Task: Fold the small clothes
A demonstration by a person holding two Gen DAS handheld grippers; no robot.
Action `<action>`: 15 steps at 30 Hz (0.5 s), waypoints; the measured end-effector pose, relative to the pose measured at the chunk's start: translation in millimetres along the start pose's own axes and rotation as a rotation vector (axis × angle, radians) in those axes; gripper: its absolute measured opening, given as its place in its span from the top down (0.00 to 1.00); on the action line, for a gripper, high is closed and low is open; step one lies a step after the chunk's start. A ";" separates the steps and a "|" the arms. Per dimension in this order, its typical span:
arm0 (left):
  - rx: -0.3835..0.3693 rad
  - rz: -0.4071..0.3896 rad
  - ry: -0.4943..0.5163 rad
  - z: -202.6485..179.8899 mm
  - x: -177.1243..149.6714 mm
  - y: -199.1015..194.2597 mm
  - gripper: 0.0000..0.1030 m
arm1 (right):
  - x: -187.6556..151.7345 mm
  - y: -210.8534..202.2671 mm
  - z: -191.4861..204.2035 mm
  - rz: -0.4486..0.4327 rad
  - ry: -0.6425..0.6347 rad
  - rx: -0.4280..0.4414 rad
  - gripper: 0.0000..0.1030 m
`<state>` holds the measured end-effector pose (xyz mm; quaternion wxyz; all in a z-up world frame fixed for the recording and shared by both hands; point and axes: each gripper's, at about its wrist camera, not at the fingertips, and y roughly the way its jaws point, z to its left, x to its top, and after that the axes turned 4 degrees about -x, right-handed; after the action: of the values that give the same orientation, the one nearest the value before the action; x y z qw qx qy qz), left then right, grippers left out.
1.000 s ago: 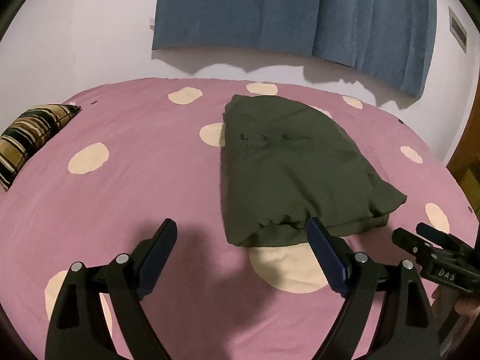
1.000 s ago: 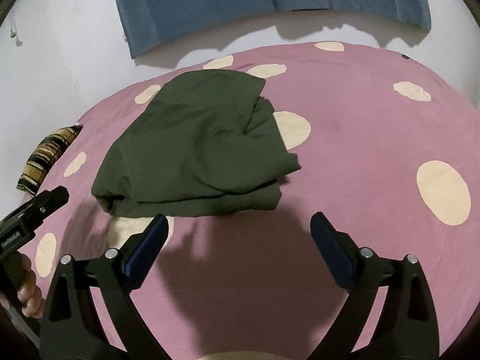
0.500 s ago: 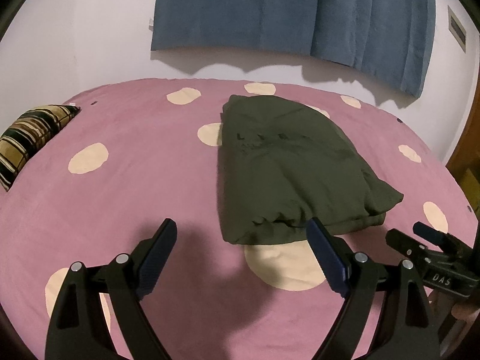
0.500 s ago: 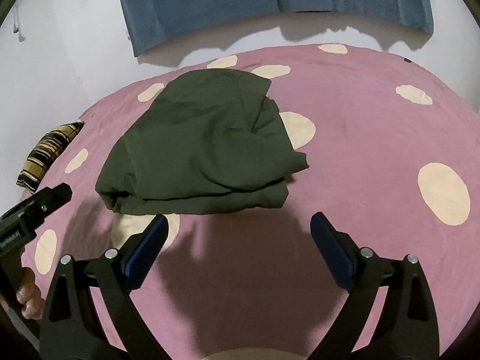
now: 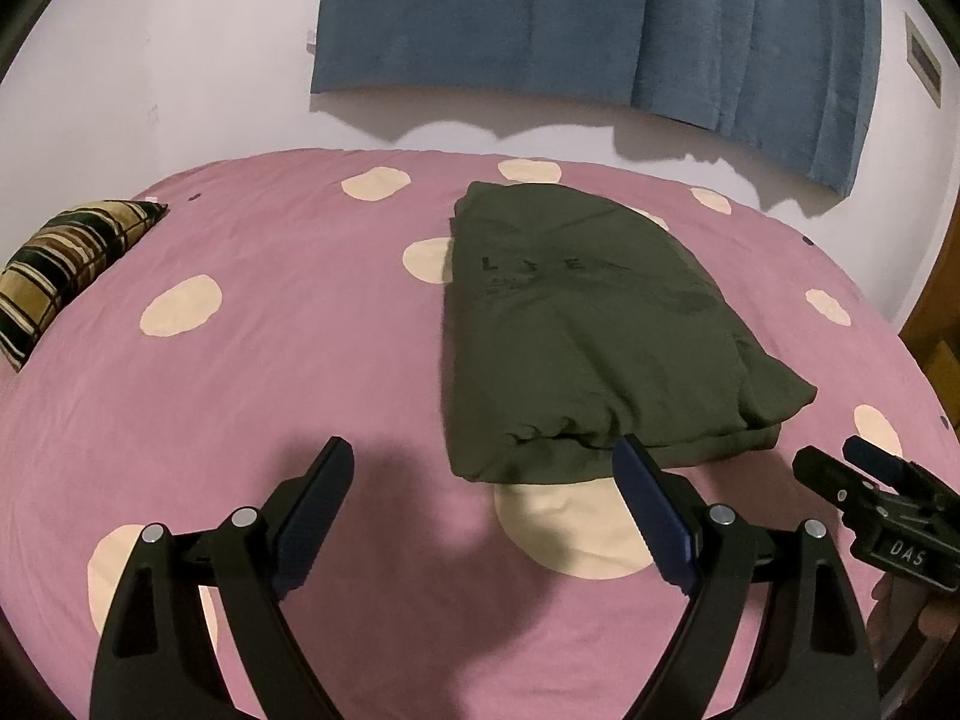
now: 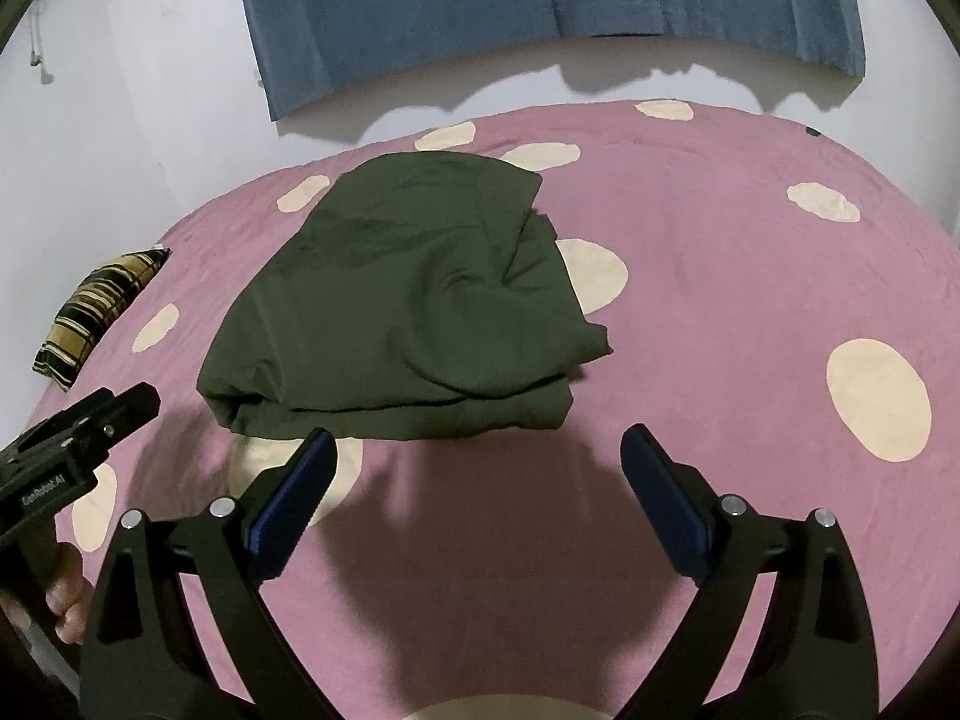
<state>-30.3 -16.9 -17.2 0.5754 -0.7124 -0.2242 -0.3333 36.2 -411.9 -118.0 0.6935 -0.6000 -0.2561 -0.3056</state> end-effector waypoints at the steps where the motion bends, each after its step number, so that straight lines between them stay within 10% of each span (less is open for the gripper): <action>1: -0.002 0.000 0.001 0.3 0.0 0.0 0.16 | 0.1 1.1 -0.3 0.003 0.000 0.000 0.07; 15: -0.009 0.003 0.009 -1.0 -3.2 0.4 0.16 | 0.3 5.0 -3.9 0.017 -0.005 -0.001 0.07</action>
<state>-32.4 -17.7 -19.6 0.5736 -0.7141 -0.2189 -0.3364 40.0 -415.4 -121.7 0.6952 -0.6032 -0.2529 -0.2982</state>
